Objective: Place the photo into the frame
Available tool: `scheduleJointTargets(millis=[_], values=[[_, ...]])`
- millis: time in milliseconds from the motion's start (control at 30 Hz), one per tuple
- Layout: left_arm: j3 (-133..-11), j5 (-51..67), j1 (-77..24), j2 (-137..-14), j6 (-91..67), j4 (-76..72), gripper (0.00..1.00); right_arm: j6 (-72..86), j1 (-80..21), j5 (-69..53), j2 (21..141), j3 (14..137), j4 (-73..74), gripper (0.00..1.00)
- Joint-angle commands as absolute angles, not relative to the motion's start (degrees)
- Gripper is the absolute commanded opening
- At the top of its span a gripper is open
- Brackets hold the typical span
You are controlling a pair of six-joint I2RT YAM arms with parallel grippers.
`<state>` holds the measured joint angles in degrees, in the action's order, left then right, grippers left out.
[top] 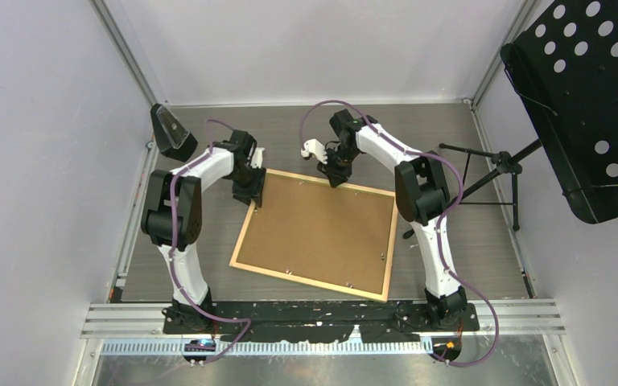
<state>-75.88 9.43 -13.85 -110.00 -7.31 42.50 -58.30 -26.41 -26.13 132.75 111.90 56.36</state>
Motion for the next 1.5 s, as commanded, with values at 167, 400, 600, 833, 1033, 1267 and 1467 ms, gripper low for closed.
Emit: scheduleJointTargets(millis=[167, 400, 600, 833, 1033, 1267, 1467], values=[[-74.7, 9.2, -13.6, -107.5, -8.0, 40.8, 0.40, -57.9, -27.2, -25.5, 130.9, 110.7, 59.9, 0.06], [-72.3, 8.7, -13.6, -105.4, -9.0, 39.7, 0.41, -56.9, -27.1, -24.2, 131.2, 111.1, 59.1, 0.05], [-71.5, 8.4, -13.6, -104.5, -9.2, 39.1, 0.42, -56.8, -26.8, -23.1, 131.6, 111.6, 59.1, 0.05], [-71.1, 8.3, -13.5, -104.2, -9.3, 38.5, 0.32, -57.0, -26.5, -22.7, 131.3, 111.2, 59.0, 0.05], [-70.7, 8.3, -13.4, -104.1, -9.8, 37.7, 0.29, -57.3, -26.5, -22.9, 131.3, 110.6, 59.1, 0.06], [-69.7, 8.9, -13.1, -104.6, -10.9, 36.2, 0.23, -57.3, -26.5, -23.1, 131.3, 110.2, 59.1, 0.05], [-67.5, 8.9, -13.1, -103.9, -12.0, 34.1, 0.07, -57.2, -26.5, -22.9, 131.2, 109.7, 59.0, 0.05]])
